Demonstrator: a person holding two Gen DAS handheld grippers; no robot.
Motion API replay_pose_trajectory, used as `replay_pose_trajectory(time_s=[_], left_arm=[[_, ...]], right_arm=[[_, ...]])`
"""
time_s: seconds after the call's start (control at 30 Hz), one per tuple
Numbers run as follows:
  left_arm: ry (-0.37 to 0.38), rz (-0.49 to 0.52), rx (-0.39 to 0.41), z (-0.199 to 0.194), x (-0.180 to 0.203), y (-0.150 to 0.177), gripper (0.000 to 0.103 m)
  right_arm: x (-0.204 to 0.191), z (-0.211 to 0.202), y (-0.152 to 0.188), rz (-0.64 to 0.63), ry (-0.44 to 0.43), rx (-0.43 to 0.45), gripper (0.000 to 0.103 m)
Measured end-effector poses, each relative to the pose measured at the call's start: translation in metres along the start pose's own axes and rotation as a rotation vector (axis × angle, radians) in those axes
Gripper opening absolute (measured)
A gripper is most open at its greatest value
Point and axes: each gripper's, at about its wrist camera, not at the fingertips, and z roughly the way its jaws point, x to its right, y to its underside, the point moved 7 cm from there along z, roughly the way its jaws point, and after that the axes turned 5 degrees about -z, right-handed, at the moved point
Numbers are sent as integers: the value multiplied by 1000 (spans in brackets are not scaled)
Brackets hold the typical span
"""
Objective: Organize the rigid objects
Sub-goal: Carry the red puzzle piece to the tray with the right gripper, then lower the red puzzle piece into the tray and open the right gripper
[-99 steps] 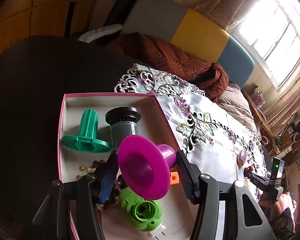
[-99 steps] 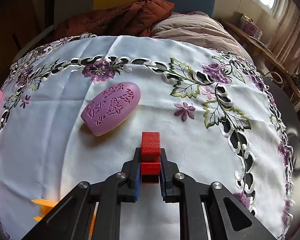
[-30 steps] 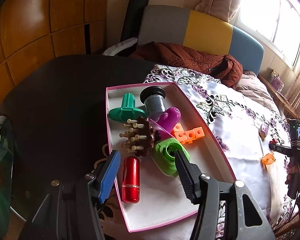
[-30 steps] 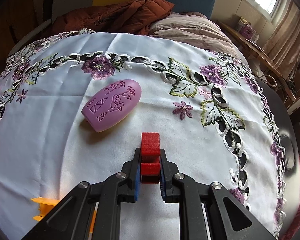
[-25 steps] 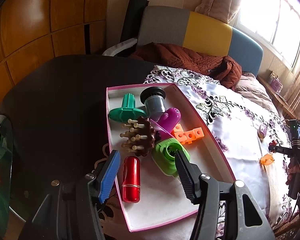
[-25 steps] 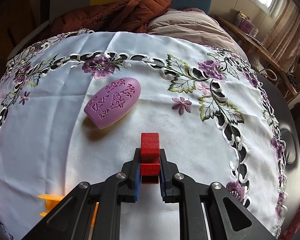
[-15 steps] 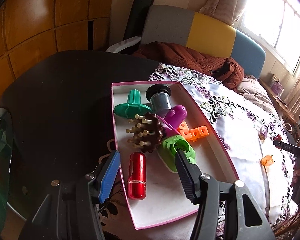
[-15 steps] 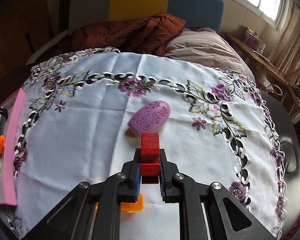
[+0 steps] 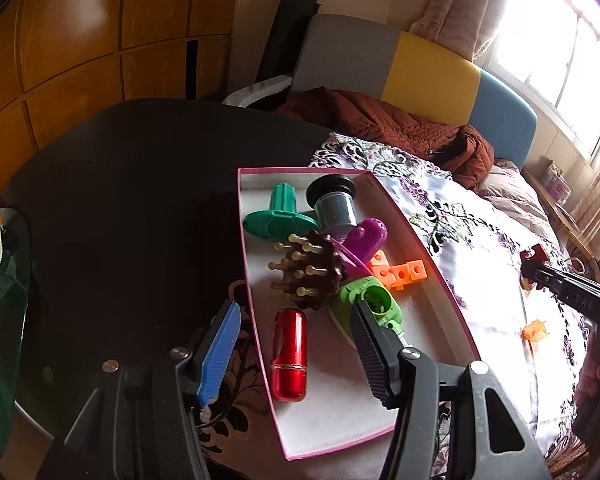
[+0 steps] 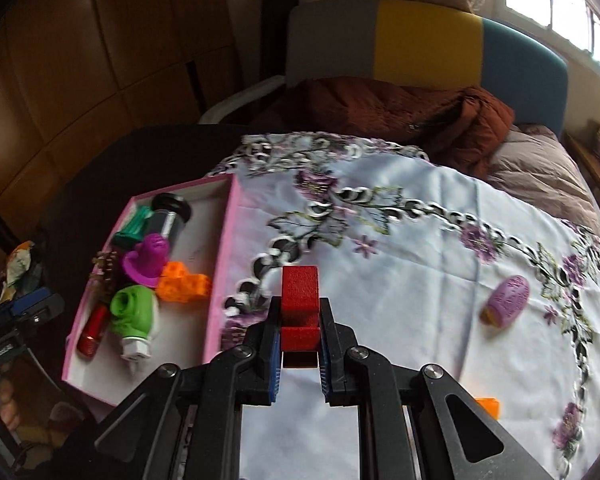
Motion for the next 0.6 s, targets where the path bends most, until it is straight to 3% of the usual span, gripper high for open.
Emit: replay_pose_trajectory(time_s=[0.3, 0.6], left_arm=[[-38, -42, 18, -4, -22, -4, 58], [-45, -40, 3, 0, -26, -1, 58]], right_arm=[[-90, 30, 2, -124, -136, -44, 15], [-97, 81, 19, -118, -135, -158, 16]])
